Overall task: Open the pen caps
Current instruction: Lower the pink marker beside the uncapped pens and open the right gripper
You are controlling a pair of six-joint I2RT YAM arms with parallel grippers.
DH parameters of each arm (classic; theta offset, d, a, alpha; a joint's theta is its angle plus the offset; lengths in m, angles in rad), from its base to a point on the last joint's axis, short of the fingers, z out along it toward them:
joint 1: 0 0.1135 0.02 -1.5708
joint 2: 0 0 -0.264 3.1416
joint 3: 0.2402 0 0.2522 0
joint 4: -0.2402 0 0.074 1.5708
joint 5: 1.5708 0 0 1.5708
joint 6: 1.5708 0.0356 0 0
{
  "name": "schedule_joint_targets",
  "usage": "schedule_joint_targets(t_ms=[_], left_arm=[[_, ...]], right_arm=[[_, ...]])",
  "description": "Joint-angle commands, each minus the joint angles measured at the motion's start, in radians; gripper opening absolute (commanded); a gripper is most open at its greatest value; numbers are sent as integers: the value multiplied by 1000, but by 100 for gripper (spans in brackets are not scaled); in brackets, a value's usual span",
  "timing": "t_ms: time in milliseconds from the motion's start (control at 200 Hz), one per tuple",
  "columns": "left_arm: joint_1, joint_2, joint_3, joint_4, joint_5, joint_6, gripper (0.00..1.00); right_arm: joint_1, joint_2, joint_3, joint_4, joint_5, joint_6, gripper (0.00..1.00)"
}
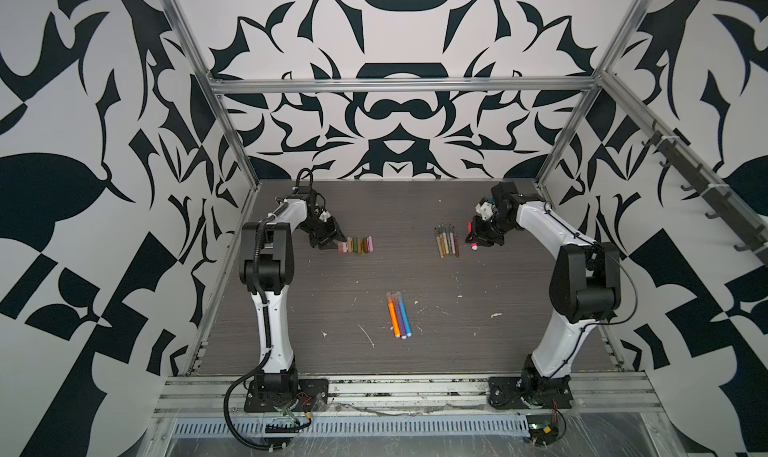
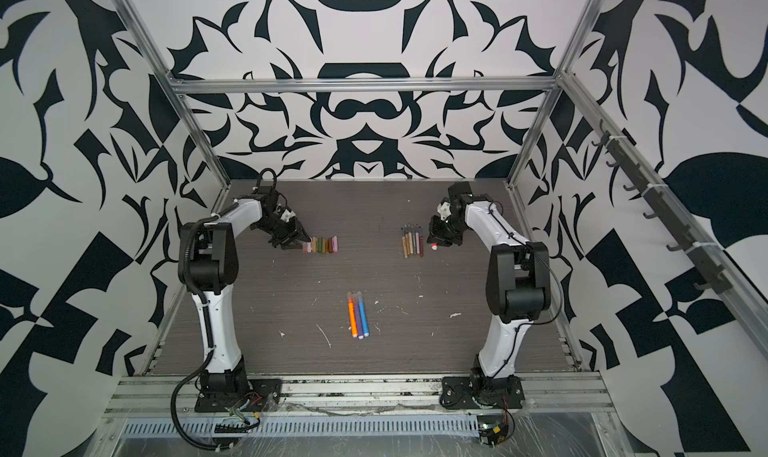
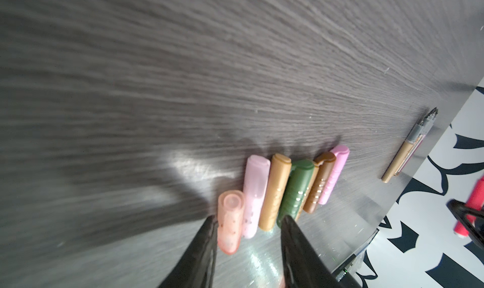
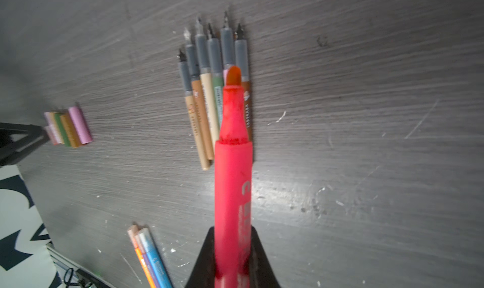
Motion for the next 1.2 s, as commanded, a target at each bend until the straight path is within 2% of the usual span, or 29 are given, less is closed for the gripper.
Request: schedule_joint_targets(t_ms=[0, 165, 395, 715, 825, 870, 1075, 1195], left_arm=[[9, -85, -23, -36, -16, -9, 44], [15, -192, -130, 59, 1, -80, 44], [15, -317, -232, 130, 4, -141, 44], [14, -327, -239, 118, 18, -144, 44], [15, -329, -233, 114, 21, -148, 44], [15, -326, -228, 112, 24, -146, 44], [14, -315, -213, 104, 29, -146, 44], [14, -316, -211, 105, 31, -149, 44]], right_arm=[[-10, 44, 46, -13, -23, -102, 0], [-12, 106, 64, 23, -70, -164, 0], [-14, 151, 66, 57, -91, -152, 0], [-16, 162, 17, 73, -80, -121, 0], [-16, 154, -6, 90, -92, -111, 17], [-17, 151, -11, 95, -93, -108, 22], [-22, 149, -12, 96, -104, -104, 28], [-27, 148, -10, 96, -107, -101, 29]])
